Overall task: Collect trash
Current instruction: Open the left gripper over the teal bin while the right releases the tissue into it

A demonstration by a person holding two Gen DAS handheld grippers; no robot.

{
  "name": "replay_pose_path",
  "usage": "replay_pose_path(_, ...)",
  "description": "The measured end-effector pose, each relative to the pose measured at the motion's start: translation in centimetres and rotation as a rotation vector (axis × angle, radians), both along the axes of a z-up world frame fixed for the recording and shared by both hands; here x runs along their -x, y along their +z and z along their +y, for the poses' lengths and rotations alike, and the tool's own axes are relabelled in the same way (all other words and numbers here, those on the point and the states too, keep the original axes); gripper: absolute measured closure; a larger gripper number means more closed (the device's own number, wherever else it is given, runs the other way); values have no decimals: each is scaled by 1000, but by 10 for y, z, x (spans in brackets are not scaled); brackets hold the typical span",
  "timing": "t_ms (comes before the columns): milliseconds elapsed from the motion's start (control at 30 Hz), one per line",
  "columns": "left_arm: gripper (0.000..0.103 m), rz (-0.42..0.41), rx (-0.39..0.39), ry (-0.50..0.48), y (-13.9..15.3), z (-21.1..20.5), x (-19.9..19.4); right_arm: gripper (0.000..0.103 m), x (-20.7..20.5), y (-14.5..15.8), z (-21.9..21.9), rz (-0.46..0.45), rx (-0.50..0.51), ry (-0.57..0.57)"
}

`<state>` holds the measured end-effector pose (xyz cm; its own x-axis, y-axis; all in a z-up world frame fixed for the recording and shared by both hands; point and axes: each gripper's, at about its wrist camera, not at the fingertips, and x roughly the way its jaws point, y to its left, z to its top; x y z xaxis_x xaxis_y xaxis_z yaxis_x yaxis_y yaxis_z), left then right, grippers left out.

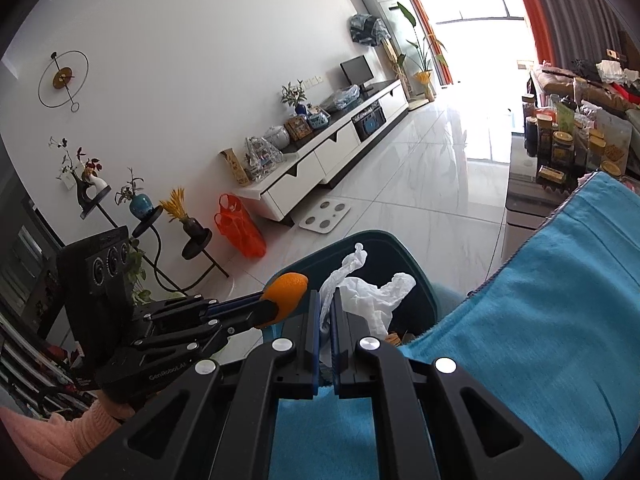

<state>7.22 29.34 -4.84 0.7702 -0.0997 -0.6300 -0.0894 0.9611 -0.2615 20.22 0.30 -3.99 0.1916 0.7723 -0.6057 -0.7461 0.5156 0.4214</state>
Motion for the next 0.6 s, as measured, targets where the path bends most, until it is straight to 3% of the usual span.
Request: replay_pose_path(600,89,110,19,26,-44,8,-55,97,-27,-33,46,60,136,-6)
